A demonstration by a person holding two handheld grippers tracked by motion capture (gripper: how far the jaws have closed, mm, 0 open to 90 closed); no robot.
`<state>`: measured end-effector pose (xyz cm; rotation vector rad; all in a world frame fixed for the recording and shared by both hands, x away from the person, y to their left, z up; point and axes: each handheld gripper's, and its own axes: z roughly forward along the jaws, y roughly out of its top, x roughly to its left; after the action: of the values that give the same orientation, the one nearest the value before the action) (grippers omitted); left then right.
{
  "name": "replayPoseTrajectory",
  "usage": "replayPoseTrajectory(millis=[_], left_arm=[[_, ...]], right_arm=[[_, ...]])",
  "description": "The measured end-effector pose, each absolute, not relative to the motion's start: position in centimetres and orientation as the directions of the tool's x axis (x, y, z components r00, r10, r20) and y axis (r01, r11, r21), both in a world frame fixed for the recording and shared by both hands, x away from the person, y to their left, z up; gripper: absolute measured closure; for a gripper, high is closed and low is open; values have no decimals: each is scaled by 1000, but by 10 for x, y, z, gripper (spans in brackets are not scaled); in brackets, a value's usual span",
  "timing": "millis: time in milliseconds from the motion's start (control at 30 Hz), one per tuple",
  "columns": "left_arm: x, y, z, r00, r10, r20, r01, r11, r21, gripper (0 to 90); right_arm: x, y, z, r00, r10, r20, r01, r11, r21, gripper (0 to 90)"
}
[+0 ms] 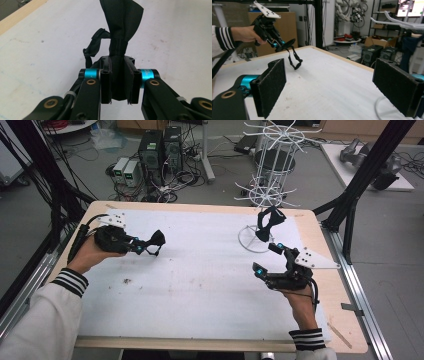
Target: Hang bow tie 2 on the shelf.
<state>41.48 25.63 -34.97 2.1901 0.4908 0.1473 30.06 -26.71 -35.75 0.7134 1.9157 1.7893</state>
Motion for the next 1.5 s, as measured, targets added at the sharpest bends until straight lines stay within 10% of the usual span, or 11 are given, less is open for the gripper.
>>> replayPoseTrajectory(millis=[1500], left_arm=[[388,176,-344,974,171,-148,203,-365,909,774]], right_arm=[[345,-198,-322,-949,315,-22,32,164,986,111]])
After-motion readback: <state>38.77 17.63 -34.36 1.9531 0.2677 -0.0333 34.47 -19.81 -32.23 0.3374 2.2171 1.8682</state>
